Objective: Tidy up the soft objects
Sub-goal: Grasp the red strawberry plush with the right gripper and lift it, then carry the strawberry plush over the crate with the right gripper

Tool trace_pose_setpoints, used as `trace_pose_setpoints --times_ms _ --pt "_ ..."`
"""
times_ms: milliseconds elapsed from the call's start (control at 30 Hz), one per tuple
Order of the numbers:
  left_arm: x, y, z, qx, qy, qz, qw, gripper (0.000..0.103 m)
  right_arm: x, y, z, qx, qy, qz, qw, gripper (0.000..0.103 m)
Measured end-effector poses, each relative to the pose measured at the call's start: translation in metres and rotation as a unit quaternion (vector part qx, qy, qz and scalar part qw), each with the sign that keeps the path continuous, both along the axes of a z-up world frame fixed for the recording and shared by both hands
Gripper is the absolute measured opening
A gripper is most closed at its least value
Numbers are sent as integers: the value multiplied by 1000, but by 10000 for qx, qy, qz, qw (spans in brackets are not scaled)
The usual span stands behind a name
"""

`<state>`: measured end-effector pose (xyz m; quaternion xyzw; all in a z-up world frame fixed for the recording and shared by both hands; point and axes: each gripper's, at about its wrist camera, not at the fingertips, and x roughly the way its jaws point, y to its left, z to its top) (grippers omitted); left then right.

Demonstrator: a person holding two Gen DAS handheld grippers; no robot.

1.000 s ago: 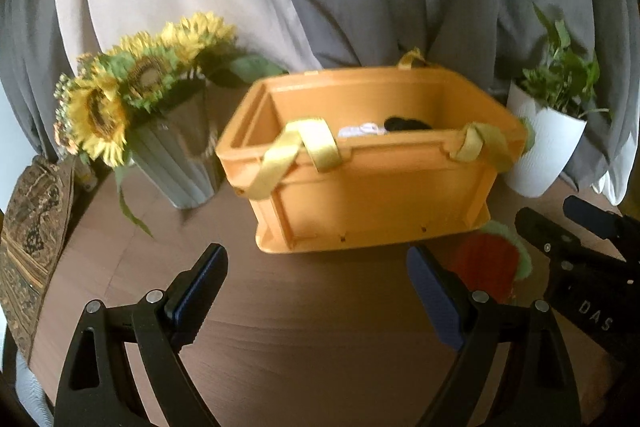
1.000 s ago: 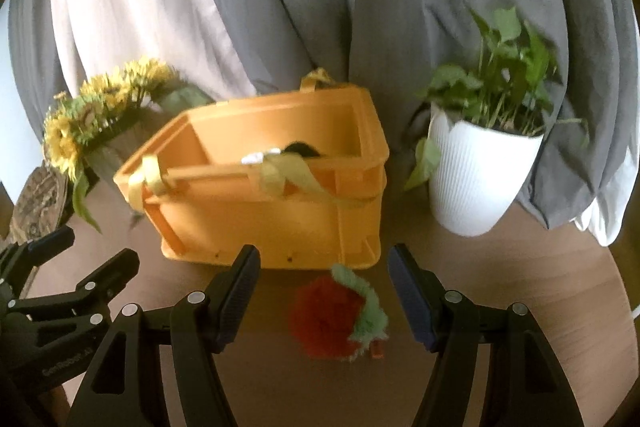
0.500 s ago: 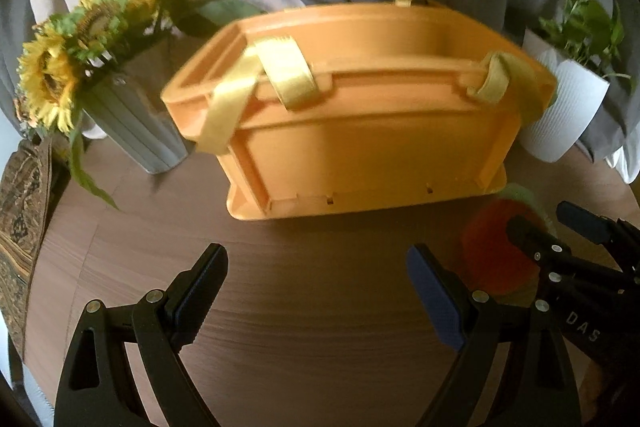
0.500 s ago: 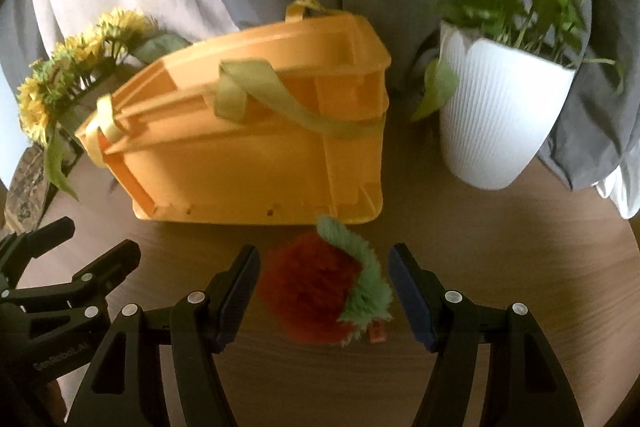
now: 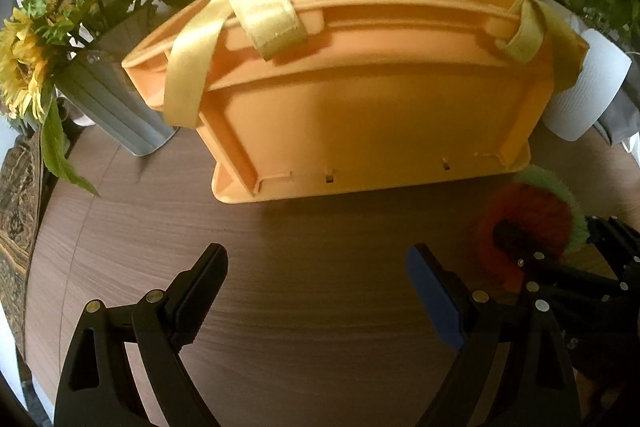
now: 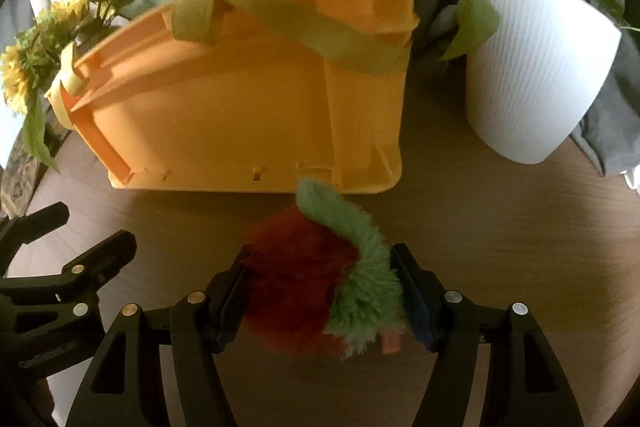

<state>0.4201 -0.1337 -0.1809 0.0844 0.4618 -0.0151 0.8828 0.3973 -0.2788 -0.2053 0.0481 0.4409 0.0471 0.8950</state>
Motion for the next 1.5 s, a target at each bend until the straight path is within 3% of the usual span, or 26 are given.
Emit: trace_pose_setpoints --times_ms 100,233,400,833,1500 --pt "2 0 -4 34 30 2 10000 92 1 2 -5 -6 36 47 10000 65" --pt "3 -1 -7 53 53 -7 10000 92 0 5 -10 41 56 103 9999 51" --pt "1 -1 -6 45 32 -30 10000 92 -4 7 -9 39 12 92 9999 44" --pt "-14 6 20 -121 -335 -102 9993 92 -25 5 21 126 -192 -34 9997 43" --pt "-48 26 86 -245 -1339 -46 9907 95 -51 19 94 7 -1067 -102 9942 43"
